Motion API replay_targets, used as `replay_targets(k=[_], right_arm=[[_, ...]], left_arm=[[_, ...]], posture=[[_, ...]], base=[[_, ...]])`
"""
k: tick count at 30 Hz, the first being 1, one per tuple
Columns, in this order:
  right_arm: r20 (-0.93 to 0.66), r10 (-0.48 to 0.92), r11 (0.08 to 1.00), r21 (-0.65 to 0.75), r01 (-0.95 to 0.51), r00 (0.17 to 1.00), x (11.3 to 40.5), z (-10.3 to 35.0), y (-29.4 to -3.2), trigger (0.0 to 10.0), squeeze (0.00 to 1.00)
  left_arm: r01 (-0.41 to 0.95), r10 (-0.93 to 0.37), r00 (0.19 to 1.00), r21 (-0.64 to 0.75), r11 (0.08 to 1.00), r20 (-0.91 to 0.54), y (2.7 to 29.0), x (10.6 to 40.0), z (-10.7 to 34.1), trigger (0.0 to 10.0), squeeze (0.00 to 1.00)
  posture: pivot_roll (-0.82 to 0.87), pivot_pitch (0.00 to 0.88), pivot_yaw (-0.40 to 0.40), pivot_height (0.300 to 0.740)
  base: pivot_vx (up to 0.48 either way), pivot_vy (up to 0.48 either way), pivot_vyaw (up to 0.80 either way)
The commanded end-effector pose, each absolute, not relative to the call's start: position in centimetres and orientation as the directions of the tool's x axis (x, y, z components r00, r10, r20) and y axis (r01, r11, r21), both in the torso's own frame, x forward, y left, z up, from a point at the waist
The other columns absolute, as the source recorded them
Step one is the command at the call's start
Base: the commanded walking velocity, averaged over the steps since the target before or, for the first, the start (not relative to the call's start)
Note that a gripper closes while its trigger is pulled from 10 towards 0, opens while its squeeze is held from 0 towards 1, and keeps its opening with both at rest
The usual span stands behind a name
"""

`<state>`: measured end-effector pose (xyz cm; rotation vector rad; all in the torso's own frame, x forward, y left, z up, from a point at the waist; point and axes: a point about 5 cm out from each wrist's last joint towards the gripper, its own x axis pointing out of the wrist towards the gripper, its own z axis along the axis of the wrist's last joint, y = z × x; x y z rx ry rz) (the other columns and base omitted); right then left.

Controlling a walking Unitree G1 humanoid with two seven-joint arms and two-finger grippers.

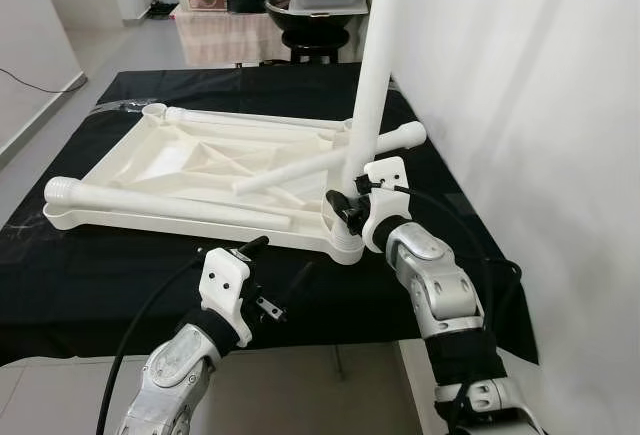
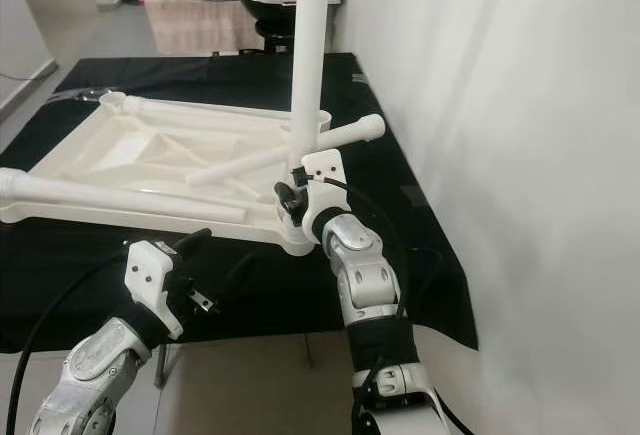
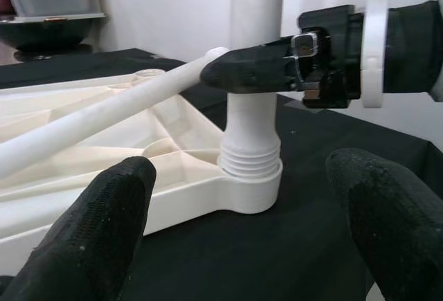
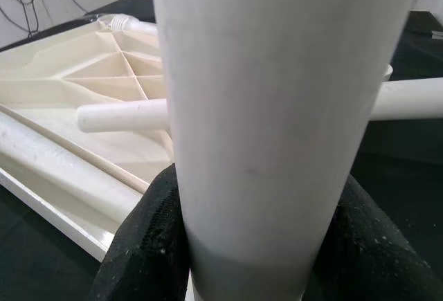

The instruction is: Building children table

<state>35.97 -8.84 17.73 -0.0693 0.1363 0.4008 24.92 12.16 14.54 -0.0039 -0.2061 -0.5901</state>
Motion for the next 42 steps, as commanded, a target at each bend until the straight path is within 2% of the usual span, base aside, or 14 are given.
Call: replay_targets(k=[1, 2, 4, 5, 10, 11, 19, 20, 22, 23, 39, 40, 41, 42], right_arm=[[-0.237, 0.399, 0.912, 0.0, -0.41, 0.886, 35.9, 16.1, -8.5, 10.0, 0.0], [-0.22, 0.429, 0.898, 0.0, -0.44, 0.876, 35.9, 16.7, -8.2, 10.0, 0.52], [-0.209, 0.448, 0.889, -0.002, -0.459, 0.869, 35.8, 17.0, -8.1, 10.0, 0.52], [-0.168, 0.524, 0.848, 0.011, -0.53, 0.835, 35.8, 17.9, -7.8, 10.0, 1.0], [-0.093, 0.662, 0.747, -0.002, -0.665, 0.744, 35.8, 19.6, -7.7, 10.0, 1.0], [-0.084, 0.723, 0.685, -0.037, -0.728, 0.685, 35.9, 20.1, -8.1, 10.0, 0.0], [-0.174, 0.86, 0.458, -0.153, -0.876, 0.48, 36.3, 20.4, -9.1, 10.0, 0.0], [-0.212, 0.87, 0.416, -0.168, -0.894, 0.445, 36.5, 20.2, -9.2, 7.3, 0.0], [-0.212, 0.87, 0.416, -0.168, -0.894, 0.445, 36.5, 20.2, -9.2, 7.3, 0.0], [-0.239, 0.869, 0.402, -0.173, -0.899, 0.434, 36.9, 20.2, -9.4, 0.0, 0.0], [-0.234, 0.828, 0.501, -0.103, -0.859, 0.51, 37.1, 18.5, -11.3, 0.0, 0.0], [-0.257, 0.789, 0.551, -0.107, -0.828, 0.558, 37.0, 17.8, -11.4, 0.0, 0.0], [-0.275, 0.61, 0.756, -0.078, -0.65, 0.743, 36.9, 16.2, -11.3, 0.0, 0.0], [-0.275, 0.61, 0.756, -0.078, -0.65, 0.743, 36.9, 16.2, -11.3, 0.0, 0.0]], left_arm=[[0.548, -0.546, 0.816, 0.047, 0.835, 0.188, 12.0, 24.7, 14.5, 10.0, 0.0], [0.544, -0.542, 0.819, 0.045, 0.838, 0.191, 12.0, 24.7, 14.5, 10.0, 0.0], [0.541, -0.539, 0.82, 0.045, 0.84, 0.192, 12.0, 24.7, 14.5, 10.0, 0.0], [0.541, -0.539, 0.82, 0.044, 0.84, 0.192, 11.9, 24.6, 14.6, 10.0, 0.0], [0.544, -0.541, 0.819, 0.043, 0.838, 0.192, 11.8, 24.6, 14.6, 10.0, 0.0], [0.546, -0.543, 0.817, 0.043, 0.837, 0.192, 11.7, 24.6, 14.6, 10.0, 0.0], [0.547, -0.545, 0.816, 0.044, 0.836, 0.193, 11.5, 24.4, 14.6, 10.0, 0.0], [0.546, -0.544, 0.817, 0.044, 0.836, 0.193, 11.5, 24.2, 14.6, 10.0, 0.0], [0.546, -0.544, 0.817, 0.044, 0.836, 0.193, 11.5, 24.2, 14.6, 10.0, 0.0], [0.547, -0.544, 0.817, 0.044, 0.836, 0.192, 11.4, 24.1, 14.6, 10.0, 0.0], [0.56, -0.556, 0.81, 0.034, 0.828, 0.186, 11.1, 23.4, 14.7, 10.0, 0.0], [0.56, -0.555, 0.811, 0.034, 0.828, 0.186, 11.1, 23.3, 14.7, 10.0, 0.0], [0.558, -0.554, 0.811, 0.035, 0.829, 0.186, 11.2, 23.3, 14.8, 10.0, 0.0], [0.558, -0.554, 0.811, 0.035, 0.829, 0.186, 11.2, 23.3, 14.8, 10.0, 0.0]], posture=[[0.02, 0.1, -0.036, 0.74], [0.02, 0.101, -0.04, 0.74], [0.02, 0.101, -0.04, 0.74], [0.02, 0.102, -0.043, 0.74], [0.02, 0.101, -0.044, 0.74], [0.03, 0.104, -0.051, 0.74], [0.04, 0.11, -0.06, 0.74], [0.04, 0.11, -0.061, 0.74], [0.04, 0.11, -0.061, 0.74], [0.04, 0.111, -0.061, 0.74], [0.04, 0.136, -0.058, 0.74], [0.04, 0.14, -0.059, 0.74], [0.04, 0.143, -0.06, 0.74], [0.04, 0.143, -0.06, 0.74]], base=[[0.0, 0.0, 0.0], [0.0, 0.0, 0.0], [0.0, 0.0, 0.0], [0.0, 0.0, 0.0], [0.0, 0.0, 0.0], [0.0, 0.0, 0.0], [0.0, 0.0, 0.0], [0.0, 0.0, 0.0], [0.0, 0.0, 0.0], [0.0, 0.0, 0.0], [0.0, 0.0, 0.0], [0.0, 0.0, 0.0], [0.0, 0.0, 0.0], [0.0, 0.0, 0.0]])
